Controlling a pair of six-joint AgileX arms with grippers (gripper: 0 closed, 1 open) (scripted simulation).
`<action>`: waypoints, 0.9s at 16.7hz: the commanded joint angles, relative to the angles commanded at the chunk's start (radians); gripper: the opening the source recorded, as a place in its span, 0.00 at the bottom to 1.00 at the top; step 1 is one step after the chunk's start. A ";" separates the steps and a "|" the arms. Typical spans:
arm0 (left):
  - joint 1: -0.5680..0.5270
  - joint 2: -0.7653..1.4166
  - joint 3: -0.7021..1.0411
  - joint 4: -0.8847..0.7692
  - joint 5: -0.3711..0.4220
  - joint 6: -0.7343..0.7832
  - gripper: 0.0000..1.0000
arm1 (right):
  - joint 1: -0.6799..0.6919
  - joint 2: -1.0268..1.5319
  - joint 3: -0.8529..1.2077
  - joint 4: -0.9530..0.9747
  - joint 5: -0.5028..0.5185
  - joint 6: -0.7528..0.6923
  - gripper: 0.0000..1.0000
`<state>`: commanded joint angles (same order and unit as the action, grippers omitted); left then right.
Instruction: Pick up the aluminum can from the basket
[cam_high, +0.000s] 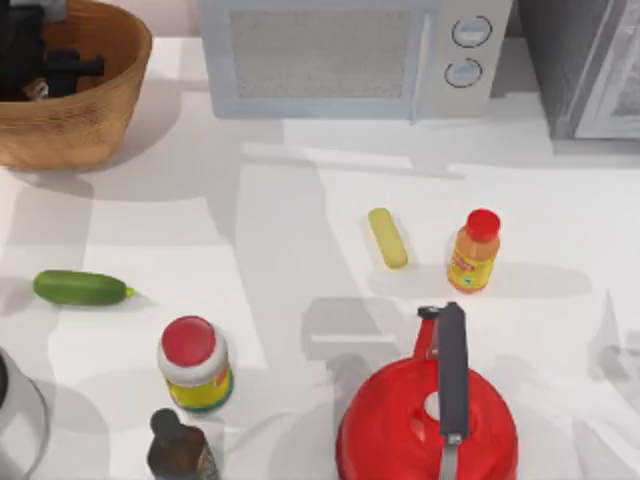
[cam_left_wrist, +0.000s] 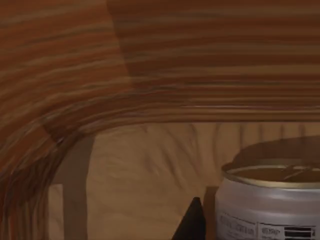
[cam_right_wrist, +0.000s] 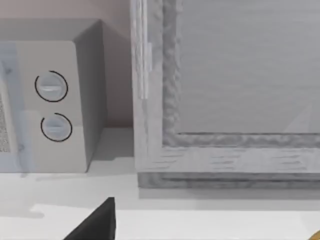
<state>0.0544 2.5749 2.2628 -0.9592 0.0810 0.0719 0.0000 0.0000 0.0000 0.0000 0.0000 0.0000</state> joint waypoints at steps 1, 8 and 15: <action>0.000 0.000 0.000 0.000 0.000 0.000 0.17 | 0.000 0.000 0.000 0.000 0.000 0.000 1.00; 0.000 0.000 0.000 0.000 0.000 0.000 0.00 | 0.000 0.000 0.000 0.000 0.000 0.000 1.00; 0.009 -0.057 -0.010 0.017 -0.007 -0.001 0.00 | 0.000 0.000 0.000 0.000 0.000 0.000 1.00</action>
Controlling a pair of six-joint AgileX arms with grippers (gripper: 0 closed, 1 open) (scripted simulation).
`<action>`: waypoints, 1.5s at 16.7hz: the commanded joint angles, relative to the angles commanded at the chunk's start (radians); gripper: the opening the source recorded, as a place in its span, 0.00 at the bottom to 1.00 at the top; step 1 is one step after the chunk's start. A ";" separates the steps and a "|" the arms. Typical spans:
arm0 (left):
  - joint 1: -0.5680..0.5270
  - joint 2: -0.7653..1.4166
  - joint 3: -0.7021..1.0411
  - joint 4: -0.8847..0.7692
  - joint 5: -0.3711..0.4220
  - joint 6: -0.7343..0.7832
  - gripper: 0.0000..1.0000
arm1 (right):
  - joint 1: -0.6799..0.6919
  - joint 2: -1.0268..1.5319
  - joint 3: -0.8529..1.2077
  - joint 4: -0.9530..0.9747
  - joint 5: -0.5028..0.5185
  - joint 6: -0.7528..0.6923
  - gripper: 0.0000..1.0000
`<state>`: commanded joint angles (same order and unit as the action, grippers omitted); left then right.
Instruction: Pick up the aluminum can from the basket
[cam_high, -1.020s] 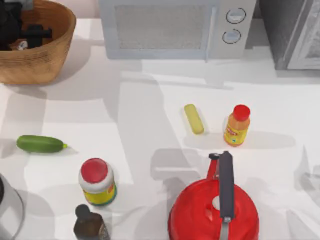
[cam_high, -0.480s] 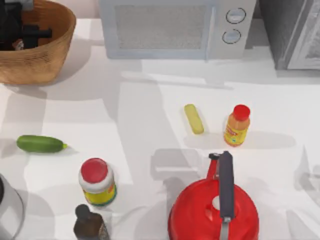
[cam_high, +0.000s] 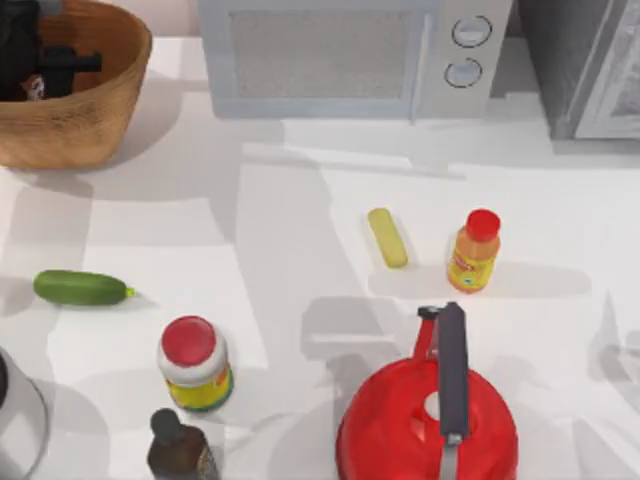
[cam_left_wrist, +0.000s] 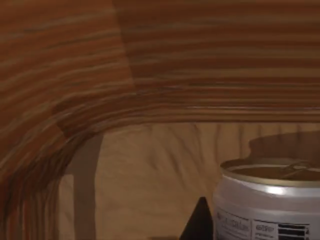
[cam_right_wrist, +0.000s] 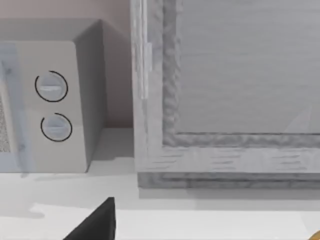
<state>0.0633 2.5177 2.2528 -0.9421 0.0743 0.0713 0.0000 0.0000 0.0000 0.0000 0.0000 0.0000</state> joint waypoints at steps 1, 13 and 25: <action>0.006 -0.031 -0.024 0.018 -0.002 -0.005 0.00 | 0.000 0.000 0.000 0.000 0.000 0.000 1.00; 0.052 -1.123 -0.962 0.498 -0.037 -0.063 0.00 | 0.000 0.000 0.000 0.000 0.000 0.000 1.00; -0.042 -2.375 -2.116 0.898 -0.069 -0.076 0.00 | 0.000 0.000 0.000 0.000 0.000 0.000 1.00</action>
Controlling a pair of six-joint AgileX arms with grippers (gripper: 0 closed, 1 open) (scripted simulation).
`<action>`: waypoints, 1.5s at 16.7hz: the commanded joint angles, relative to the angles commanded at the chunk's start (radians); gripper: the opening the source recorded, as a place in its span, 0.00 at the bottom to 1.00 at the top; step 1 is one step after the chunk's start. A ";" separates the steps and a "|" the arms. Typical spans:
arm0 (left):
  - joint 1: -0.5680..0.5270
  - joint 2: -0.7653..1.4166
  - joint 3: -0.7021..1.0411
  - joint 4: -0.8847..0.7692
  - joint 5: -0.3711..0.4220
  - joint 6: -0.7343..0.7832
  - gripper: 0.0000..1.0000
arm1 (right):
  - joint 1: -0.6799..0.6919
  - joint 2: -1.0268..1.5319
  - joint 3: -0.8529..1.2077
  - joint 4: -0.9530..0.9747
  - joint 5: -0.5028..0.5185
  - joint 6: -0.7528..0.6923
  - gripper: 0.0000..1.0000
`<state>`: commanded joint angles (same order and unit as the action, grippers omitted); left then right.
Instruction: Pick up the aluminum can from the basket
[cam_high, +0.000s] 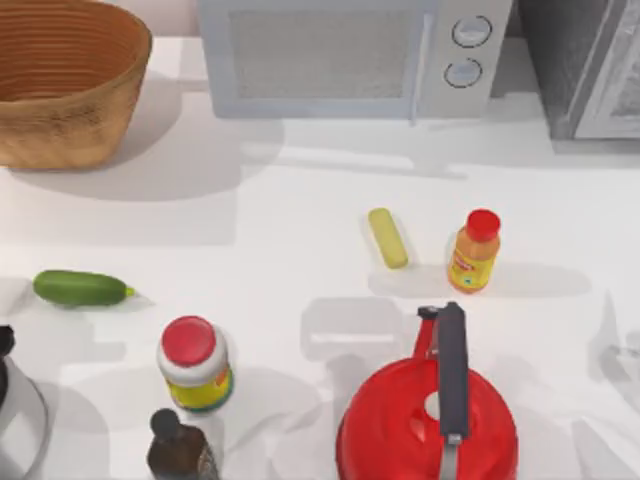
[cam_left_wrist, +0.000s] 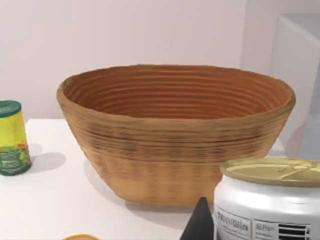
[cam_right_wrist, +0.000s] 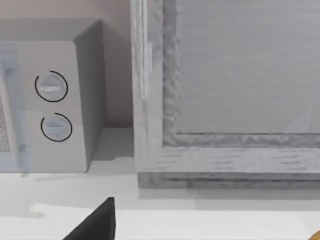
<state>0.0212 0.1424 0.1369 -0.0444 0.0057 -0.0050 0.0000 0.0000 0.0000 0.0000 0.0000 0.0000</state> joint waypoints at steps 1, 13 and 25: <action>-0.008 -0.049 -0.048 0.015 -0.001 0.001 0.00 | 0.000 0.000 0.000 0.000 0.000 0.000 1.00; -0.011 -0.083 -0.077 0.079 0.051 0.011 0.00 | 0.000 0.000 0.000 0.000 0.000 0.000 1.00; -0.061 1.034 0.552 0.643 0.889 0.006 0.00 | 0.000 0.000 0.000 0.000 0.000 0.000 1.00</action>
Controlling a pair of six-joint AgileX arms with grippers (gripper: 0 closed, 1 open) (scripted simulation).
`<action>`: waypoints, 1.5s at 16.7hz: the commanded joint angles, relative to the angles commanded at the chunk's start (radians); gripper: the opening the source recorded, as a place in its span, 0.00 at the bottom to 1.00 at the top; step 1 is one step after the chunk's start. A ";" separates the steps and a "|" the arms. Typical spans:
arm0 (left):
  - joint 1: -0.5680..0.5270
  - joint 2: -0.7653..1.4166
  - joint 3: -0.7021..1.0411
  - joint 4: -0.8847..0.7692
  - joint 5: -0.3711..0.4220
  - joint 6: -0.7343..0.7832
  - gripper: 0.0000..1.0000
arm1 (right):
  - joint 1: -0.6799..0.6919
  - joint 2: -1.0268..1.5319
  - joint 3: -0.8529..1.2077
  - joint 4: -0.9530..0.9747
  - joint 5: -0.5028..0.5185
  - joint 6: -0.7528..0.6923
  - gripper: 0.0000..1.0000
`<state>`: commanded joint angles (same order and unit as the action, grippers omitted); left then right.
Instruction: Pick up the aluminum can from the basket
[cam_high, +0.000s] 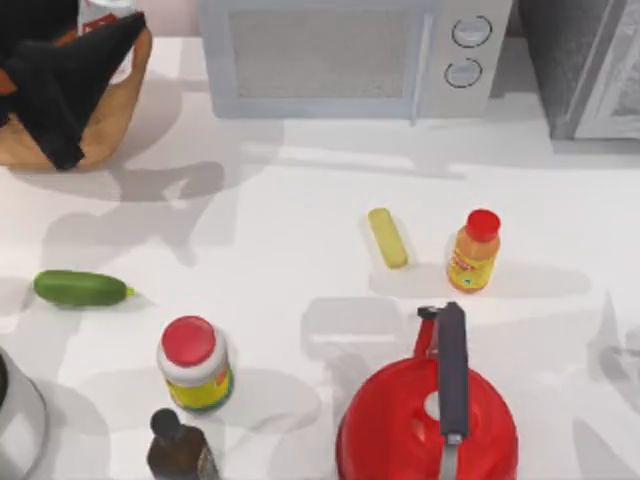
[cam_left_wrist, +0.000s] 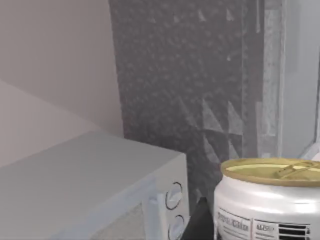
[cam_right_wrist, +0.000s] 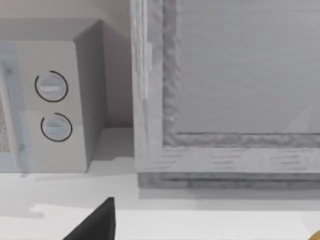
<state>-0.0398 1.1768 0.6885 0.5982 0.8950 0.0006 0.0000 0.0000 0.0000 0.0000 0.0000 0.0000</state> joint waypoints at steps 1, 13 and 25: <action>-0.013 0.123 0.054 0.063 0.065 -0.002 0.00 | 0.000 0.000 0.000 0.000 0.000 0.000 1.00; -0.213 1.251 0.430 0.685 0.444 0.027 0.00 | 0.000 0.000 0.000 0.000 0.000 0.000 1.00; -0.230 1.353 0.454 0.752 0.455 0.038 0.23 | 0.000 0.000 0.000 0.000 0.000 0.000 1.00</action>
<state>-0.2700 2.5302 1.1425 1.3498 1.3496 0.0390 0.0000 0.0000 0.0000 0.0000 0.0000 0.0000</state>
